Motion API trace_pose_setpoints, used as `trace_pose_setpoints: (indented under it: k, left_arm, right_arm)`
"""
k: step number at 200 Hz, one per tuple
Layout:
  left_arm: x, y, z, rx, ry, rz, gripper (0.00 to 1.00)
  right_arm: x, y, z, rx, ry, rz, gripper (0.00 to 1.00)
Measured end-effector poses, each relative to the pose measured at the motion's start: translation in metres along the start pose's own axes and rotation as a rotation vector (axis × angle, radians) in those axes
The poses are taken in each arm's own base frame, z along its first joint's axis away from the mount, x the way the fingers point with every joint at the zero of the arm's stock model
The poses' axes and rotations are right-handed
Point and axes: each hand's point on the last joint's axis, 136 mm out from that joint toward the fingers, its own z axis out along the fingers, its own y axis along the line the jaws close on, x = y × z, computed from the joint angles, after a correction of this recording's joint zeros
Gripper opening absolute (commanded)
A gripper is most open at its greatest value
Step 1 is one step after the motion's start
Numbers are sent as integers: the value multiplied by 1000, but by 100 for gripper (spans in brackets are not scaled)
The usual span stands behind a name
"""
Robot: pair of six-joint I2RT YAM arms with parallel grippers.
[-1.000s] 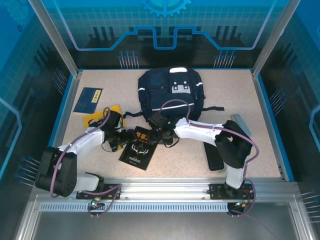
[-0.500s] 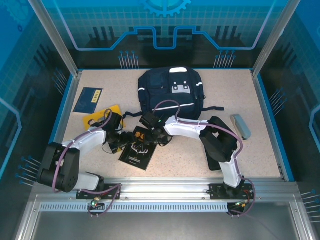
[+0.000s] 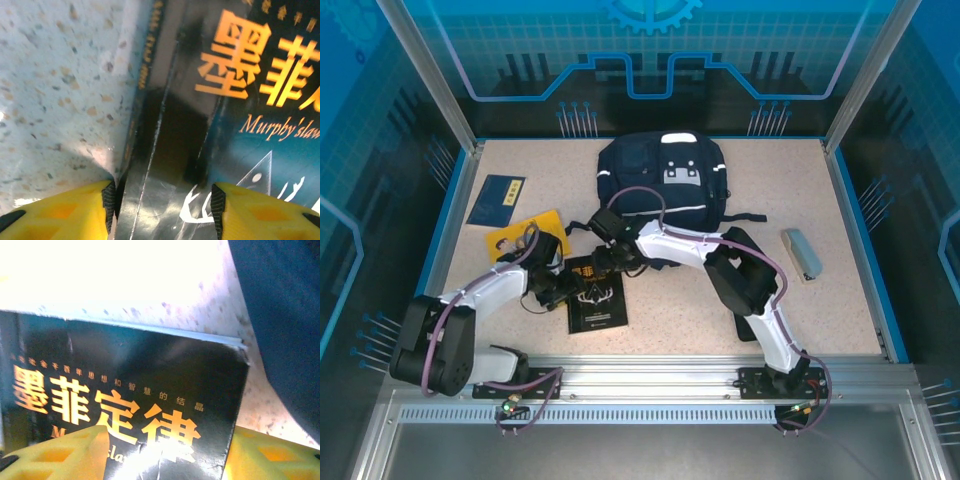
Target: Pack books, pencil case, and school supplies into a backpack
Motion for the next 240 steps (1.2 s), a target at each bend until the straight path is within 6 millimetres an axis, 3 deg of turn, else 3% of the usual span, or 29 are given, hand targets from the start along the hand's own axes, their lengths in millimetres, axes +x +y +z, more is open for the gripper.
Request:
trace_pose_setpoints:
  k: [30,67,105,204,240]
  left_arm:
    - [6,-5,1,25,28,-10,50]
    - [6,-6,1,31,26,-9,47]
    - [6,-5,2,26,30,-11,45]
    - [6,-2,5,13,37,-16,40]
    - [6,-2,5,11,36,-16,40]
  right_arm:
    - [-6,1,-8,20,-19,5,63]
    - [23,-16,-2,63,54,29,63]
    - [42,-13,3,62,101,30,61]
    - [42,-14,-1,42,121,26,42]
    - [38,-1,-25,-37,103,20,38]
